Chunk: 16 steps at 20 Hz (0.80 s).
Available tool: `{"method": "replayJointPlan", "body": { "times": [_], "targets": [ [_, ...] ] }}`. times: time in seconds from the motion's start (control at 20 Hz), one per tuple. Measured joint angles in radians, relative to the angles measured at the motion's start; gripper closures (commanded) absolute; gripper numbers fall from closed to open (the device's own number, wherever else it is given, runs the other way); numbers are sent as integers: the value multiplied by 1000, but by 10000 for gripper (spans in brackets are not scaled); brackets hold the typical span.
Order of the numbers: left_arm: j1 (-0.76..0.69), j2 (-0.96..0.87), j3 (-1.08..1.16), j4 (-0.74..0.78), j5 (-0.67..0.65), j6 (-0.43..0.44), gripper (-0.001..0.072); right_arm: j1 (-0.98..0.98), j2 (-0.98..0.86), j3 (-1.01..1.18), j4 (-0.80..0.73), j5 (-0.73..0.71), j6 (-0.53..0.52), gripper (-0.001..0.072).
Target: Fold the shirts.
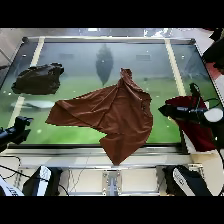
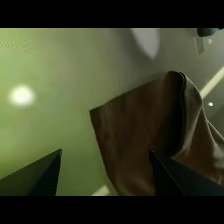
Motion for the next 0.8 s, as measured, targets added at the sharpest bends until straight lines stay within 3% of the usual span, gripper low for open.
{"method": "replayJointPlan", "body": {
  "times": [0.4, 0.8],
  "targets": [
    [7, -330, 55, -184, -163, 145, 84, -4, 249, -60, 120, -92, -6, 228],
    [-108, -422, 68, -214, -52, 174, 104, -5, 287, 10, 133, -71, -4, 228]
  ]
}}
